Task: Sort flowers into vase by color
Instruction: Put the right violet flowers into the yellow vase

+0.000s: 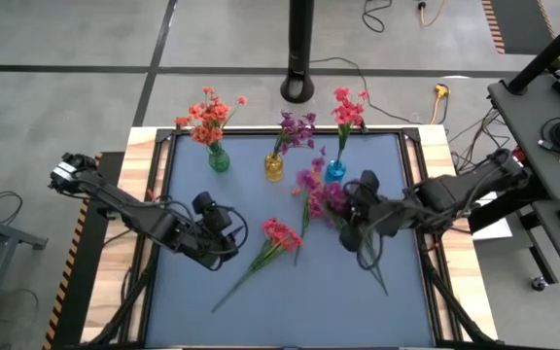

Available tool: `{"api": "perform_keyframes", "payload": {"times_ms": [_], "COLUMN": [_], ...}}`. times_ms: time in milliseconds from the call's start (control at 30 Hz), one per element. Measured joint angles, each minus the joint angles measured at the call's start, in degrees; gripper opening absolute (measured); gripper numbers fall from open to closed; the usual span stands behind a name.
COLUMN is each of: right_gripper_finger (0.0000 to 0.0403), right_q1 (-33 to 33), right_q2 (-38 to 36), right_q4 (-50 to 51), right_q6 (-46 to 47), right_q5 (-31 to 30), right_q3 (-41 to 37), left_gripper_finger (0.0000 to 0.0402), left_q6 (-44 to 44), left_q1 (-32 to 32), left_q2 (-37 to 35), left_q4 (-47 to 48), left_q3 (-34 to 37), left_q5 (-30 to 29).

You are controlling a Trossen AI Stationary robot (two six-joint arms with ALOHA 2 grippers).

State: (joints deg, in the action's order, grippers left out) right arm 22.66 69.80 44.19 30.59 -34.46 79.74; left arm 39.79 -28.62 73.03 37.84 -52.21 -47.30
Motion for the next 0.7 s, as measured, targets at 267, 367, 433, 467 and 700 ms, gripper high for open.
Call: {"api": "perform_keyframes", "payload": {"times_ms": [267, 367, 433, 467, 700], "right_gripper_finger": [0.0018, 0.0018, 0.0018, 0.0018, 0.0018], "right_q1": [-0.83, -1.97, -3.33, -4.12, -9.86], "right_q2": [-0.03, 0.3, 0.56, 0.57, 0.87], "right_q4": [-16.89, -29.34, -37.38, -41.64, -74.0], "right_q6": [-20.97, -30.51, -34.92, -36.54, -46.97], "right_q5": [-3.06, -2.14, 0.26, 1.87, 5.99], "right_q3": [1.78, -1.51, -4.58, -6.39, -22.24], "left_gripper_finger": [0.026, 0.026, 0.026, 0.026, 0.026], "left_q6": [-7.6, -9.62, -9.75, -9.69, -3.48], "left_q1": [0.02, 0.1, 0.27, 0.33, 0.39], "left_q2": [-0.04, -0.04, -0.04, -0.04, -0.44], "left_q4": [0.18, 2.27, 5.05, 6.72, 18.94], "left_q3": [-3.44, -4.51, -5.79, -6.48, -8.94], "left_q5": [-5.09, -5.5, -7.57, -9.1, -16.26]}}
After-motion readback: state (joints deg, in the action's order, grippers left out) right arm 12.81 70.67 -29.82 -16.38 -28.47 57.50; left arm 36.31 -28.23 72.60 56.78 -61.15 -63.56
